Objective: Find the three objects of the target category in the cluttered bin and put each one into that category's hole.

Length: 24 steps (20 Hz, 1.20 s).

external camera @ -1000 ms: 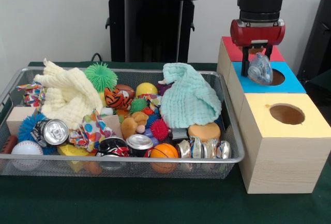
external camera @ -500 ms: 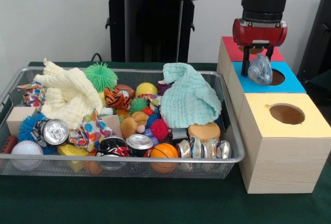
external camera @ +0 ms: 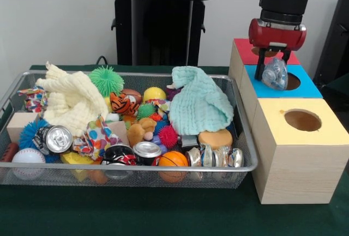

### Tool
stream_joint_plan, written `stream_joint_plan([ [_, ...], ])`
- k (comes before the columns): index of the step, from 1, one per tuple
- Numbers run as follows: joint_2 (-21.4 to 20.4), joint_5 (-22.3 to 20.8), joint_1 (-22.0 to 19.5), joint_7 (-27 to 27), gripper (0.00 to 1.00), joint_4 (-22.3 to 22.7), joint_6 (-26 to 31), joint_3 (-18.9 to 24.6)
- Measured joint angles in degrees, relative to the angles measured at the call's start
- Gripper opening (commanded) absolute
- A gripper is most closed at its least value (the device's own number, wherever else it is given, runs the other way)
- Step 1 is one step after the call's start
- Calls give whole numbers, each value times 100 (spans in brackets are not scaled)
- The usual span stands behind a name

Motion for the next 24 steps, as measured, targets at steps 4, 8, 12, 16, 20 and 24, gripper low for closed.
stream_joint_plan([
  [4, 126, 246, 260, 27, 0, -85, 26, -252],
  [8, 283, 599, 552, 46, 0, -180, 97, -540],
  [12, 384, 862, 722, 68, 100, -259, 107, -657],
  [16, 480, 1062, 854, 170, 100, -324, 192, -810],
  [20, 513, 1095, 886, 281, 100, -372, 270, -856],
  [24, 476, 1092, 796, 303, 100, -379, 358, -792],
])
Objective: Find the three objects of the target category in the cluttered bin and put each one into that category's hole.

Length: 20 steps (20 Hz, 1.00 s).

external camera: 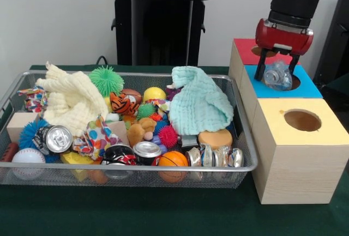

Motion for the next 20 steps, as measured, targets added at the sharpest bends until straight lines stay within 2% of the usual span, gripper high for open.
stream_joint_plan([
  [3, -84, 1, -167, 0, 100, 29, 121, 136],
  [7, -318, 4, -602, 0, 100, 153, 400, 493],
  [12, -965, 4, -1235, 0, 100, 531, 888, 856],
  [14, -1057, 4, -1295, 0, 100, 576, 949, 882],
  [15, -1275, 4, -1402, 0, 100, 674, 1065, 935],
  [20, -1565, 1, -1411, 0, 100, 752, 1134, 958],
])
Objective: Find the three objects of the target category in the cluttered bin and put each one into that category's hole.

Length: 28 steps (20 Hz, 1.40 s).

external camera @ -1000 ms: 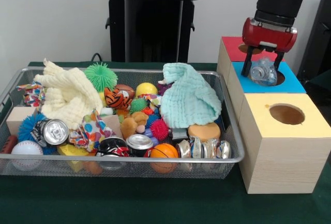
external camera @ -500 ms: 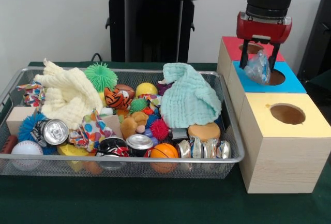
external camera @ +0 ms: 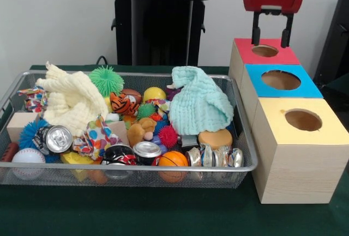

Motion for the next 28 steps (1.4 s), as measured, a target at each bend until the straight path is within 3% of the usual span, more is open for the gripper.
stream_joint_plan([
  [9, 91, -55, 86, 0, 100, -11, -1, 41],
  [15, 288, -504, 143, 0, 100, -35, 0, -10],
  [16, 269, -781, 40, 0, 100, -44, 0, -13],
  [19, 212, -1058, -171, 0, 100, -48, 0, -6],
  [20, 104, -1306, -530, 0, 100, -48, 1, 35],
  [22, 55, -1375, -685, 0, 100, -51, 0, 57],
  [28, -241, -1714, -1780, 0, 100, -205, 97, 101],
])
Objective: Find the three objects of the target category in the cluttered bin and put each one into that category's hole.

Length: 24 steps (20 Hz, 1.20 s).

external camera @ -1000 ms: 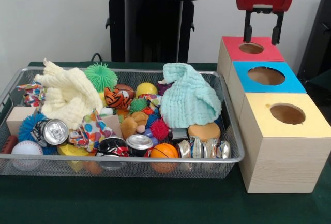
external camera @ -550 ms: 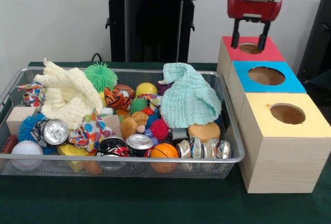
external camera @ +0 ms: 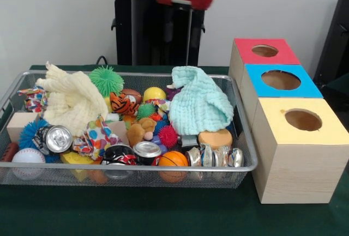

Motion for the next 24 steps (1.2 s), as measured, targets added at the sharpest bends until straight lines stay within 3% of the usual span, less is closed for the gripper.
stream_joint_plan([
  [5, 193, -331, -437, 0, 100, -452, -38, 3],
  [11, 842, -778, -515, 0, 100, -988, -573, 8],
  [18, 1412, -1004, -498, 0, 100, -1149, -1320, 16],
  [24, 1593, -1004, -455, 0, 100, -1153, -1362, 83],
])
